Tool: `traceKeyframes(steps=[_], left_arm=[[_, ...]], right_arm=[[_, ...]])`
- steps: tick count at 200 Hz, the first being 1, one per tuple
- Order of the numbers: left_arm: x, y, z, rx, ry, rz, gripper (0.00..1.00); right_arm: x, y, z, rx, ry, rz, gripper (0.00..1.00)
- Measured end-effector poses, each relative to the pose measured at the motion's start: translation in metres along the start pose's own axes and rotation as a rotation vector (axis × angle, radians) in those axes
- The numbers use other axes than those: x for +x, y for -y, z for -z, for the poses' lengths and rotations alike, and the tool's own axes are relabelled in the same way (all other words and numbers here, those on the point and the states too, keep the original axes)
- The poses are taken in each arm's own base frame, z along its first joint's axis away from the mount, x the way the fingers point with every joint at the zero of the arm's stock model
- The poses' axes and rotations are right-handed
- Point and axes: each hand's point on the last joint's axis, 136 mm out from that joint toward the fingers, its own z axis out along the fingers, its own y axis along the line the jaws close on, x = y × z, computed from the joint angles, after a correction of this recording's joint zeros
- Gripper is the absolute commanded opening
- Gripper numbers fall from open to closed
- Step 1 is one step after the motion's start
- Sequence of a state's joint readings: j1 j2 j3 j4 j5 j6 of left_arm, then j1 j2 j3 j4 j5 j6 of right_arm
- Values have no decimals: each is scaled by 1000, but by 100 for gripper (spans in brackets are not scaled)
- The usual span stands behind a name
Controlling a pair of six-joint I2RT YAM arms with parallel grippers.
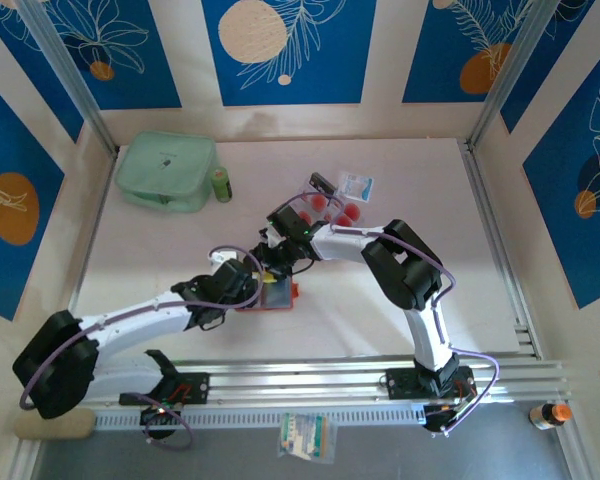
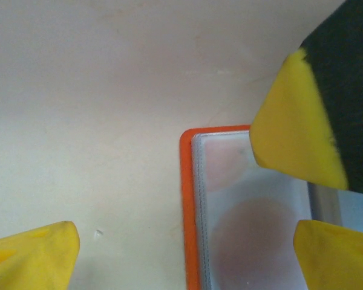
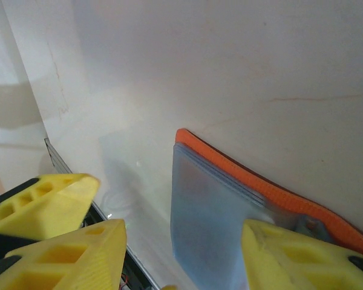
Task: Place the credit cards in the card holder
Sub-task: Flip over the card slot on the card holder.
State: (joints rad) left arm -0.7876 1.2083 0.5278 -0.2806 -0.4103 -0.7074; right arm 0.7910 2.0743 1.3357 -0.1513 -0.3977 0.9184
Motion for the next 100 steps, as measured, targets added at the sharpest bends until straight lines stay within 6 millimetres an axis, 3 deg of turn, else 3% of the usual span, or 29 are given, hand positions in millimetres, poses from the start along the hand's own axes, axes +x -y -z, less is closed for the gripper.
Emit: traceKeyframes(steps=[54, 100], left_arm=[[13, 0, -14, -26, -52, -1, 91], [11, 1, -15, -20, -45, 3, 91]], right_arm=[[-2, 0, 6, 1, 7, 3, 52], [5, 4, 51, 75, 79, 53, 51]])
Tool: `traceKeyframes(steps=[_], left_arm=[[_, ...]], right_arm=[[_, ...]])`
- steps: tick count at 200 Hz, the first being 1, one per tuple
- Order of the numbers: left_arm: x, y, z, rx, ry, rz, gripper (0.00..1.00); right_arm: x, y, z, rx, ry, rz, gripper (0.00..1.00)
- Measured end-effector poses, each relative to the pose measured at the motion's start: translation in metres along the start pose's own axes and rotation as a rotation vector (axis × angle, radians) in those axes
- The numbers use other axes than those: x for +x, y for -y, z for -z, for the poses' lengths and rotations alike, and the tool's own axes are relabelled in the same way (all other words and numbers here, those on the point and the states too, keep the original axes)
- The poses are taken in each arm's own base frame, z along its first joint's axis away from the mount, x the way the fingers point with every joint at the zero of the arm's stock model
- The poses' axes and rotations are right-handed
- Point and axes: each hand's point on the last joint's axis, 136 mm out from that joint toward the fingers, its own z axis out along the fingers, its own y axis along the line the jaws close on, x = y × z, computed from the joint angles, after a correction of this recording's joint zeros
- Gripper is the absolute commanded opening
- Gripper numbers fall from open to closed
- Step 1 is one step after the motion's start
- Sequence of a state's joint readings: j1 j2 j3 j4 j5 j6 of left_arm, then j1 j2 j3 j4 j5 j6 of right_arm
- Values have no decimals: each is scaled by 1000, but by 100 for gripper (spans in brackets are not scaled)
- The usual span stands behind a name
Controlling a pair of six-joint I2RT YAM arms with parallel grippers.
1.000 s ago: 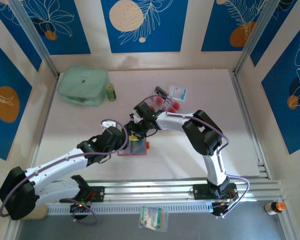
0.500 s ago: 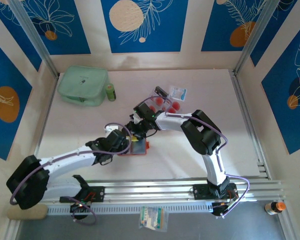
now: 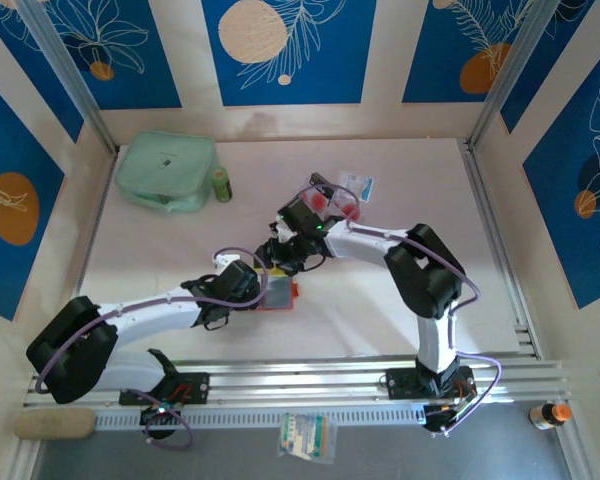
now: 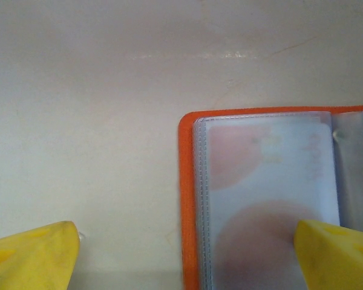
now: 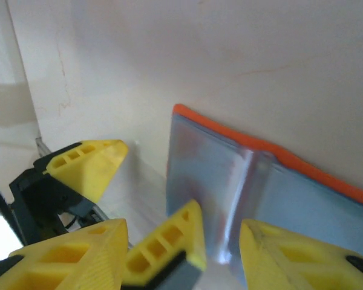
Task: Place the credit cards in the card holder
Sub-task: Flip over the card slot on the card holder, then move the card holder to the center of the table.
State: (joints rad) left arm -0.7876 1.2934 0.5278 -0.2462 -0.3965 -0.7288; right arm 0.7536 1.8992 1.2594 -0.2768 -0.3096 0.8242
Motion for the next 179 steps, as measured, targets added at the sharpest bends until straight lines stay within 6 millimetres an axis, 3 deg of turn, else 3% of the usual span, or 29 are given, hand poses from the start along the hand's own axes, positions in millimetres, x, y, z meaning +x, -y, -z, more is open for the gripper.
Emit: traceKeyframes(steps=[43, 68, 104, 133, 157, 179], left_arm=[[0, 0, 0, 0, 0, 0, 92], [0, 0, 0, 0, 0, 0, 91], [0, 0, 0, 0, 0, 0, 92], [0, 0, 0, 0, 0, 0, 92], [0, 0, 0, 0, 0, 0, 91], [0, 0, 0, 0, -1, -1, 92]], right_arm=[[18, 41, 34, 212, 61, 38, 51], [28, 67, 38, 317, 44, 41, 51], [32, 79, 34, 359, 23, 52, 46], [34, 90, 27, 387, 2, 54, 32], [33, 95, 26, 398, 2, 55, 12], [32, 99, 28, 401, 3, 54, 4]])
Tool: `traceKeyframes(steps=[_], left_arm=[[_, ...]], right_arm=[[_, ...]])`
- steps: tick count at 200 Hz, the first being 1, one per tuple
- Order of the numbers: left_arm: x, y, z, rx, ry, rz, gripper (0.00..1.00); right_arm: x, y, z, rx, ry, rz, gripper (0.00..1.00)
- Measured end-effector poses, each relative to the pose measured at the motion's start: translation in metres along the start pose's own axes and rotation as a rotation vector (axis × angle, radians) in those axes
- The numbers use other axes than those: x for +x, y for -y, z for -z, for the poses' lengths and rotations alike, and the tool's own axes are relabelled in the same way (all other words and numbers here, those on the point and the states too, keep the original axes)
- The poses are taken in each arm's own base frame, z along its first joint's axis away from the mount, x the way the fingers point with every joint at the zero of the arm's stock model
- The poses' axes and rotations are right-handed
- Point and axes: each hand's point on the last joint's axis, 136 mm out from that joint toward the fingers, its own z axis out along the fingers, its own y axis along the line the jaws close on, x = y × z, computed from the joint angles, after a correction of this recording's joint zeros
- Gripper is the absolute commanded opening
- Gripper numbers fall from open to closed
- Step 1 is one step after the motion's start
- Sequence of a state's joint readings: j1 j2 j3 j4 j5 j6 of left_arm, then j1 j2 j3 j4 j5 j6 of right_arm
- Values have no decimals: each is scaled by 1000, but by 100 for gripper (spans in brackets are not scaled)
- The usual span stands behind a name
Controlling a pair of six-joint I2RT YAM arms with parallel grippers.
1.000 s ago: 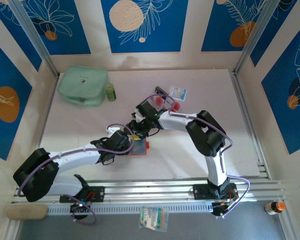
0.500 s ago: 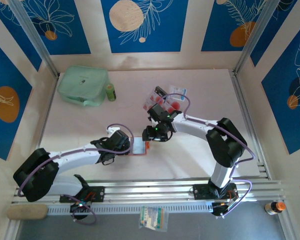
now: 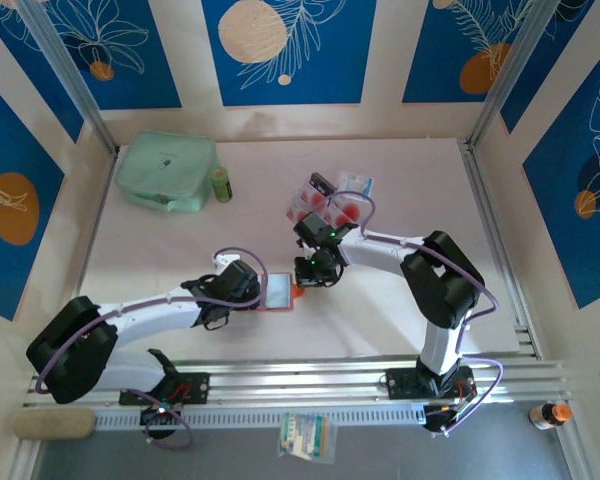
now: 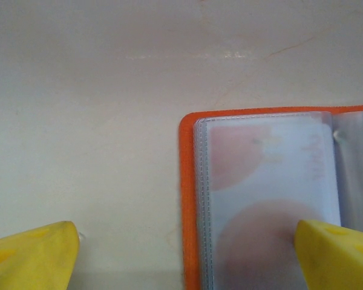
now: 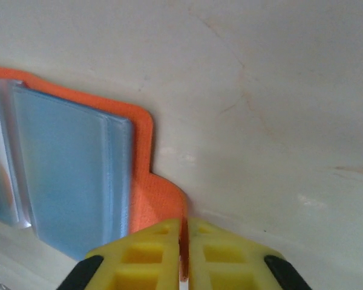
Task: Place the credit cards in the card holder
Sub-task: Move the card holder to the center of the table.
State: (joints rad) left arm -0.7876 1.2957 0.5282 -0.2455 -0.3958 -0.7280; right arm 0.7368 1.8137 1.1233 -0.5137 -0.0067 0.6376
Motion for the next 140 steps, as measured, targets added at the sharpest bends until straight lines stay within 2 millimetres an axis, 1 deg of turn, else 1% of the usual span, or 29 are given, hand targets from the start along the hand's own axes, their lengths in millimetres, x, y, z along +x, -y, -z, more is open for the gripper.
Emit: traceKeyframes(steps=[35, 92, 121, 140], left_arm=[[3, 1, -5, -3, -15, -5, 92], [2, 8, -7, 19, -18, -1, 92], [2, 9, -8, 25, -16, 1, 91], [2, 10, -9, 26, -20, 0, 91]], right_arm=[[2, 15, 0, 11, -3, -25, 0], [1, 26, 11, 9, 19, -51, 0], [1, 32, 12, 12, 21, -60, 0], [1, 32, 12, 12, 21, -59, 4]])
